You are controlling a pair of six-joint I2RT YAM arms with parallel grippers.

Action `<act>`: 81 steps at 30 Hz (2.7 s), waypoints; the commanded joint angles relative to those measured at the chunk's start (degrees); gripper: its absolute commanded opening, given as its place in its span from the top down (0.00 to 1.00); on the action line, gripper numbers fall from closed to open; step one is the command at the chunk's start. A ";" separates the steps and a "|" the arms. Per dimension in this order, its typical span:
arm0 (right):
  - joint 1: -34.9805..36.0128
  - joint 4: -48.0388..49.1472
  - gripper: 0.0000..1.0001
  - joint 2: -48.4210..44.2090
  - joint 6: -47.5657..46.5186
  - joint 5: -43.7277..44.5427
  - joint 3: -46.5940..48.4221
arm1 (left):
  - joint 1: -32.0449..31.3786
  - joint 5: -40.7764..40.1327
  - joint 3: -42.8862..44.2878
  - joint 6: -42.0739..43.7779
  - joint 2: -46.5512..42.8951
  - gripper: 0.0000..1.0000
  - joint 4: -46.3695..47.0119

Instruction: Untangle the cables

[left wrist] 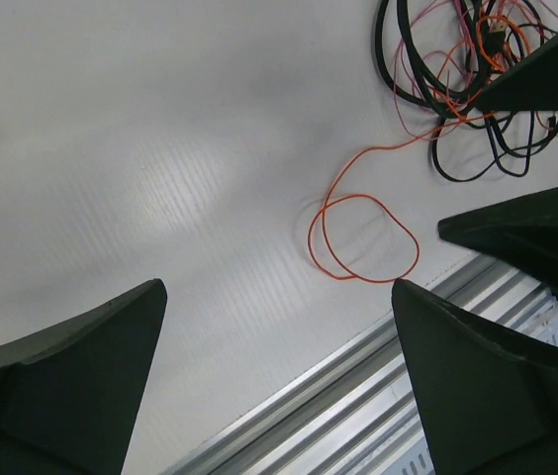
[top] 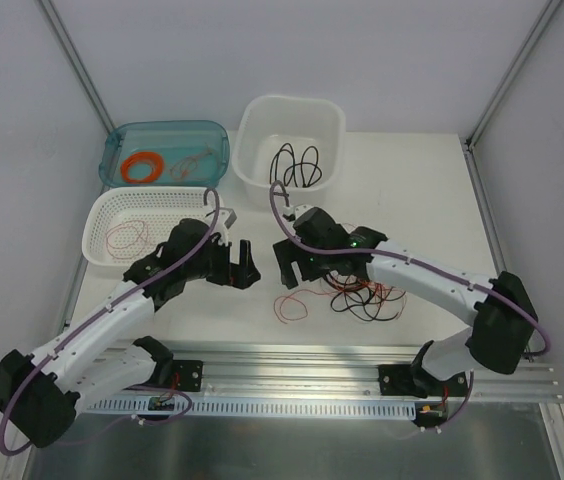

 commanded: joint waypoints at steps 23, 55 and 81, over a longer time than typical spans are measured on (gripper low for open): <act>-33.49 -14.00 0.03 -37.12 14.93 22.49 -22.13 | -26.98 -15.95 45.34 -21.34 54.55 0.09 0.14; -36.84 -9.43 0.03 -42.31 12.91 15.72 -27.77 | -20.15 -28.35 42.90 -6.93 31.21 1.00 -12.86; -35.87 4.80 0.01 -38.45 7.46 -7.47 -29.70 | -11.70 -18.24 68.28 1.33 24.42 1.00 -22.10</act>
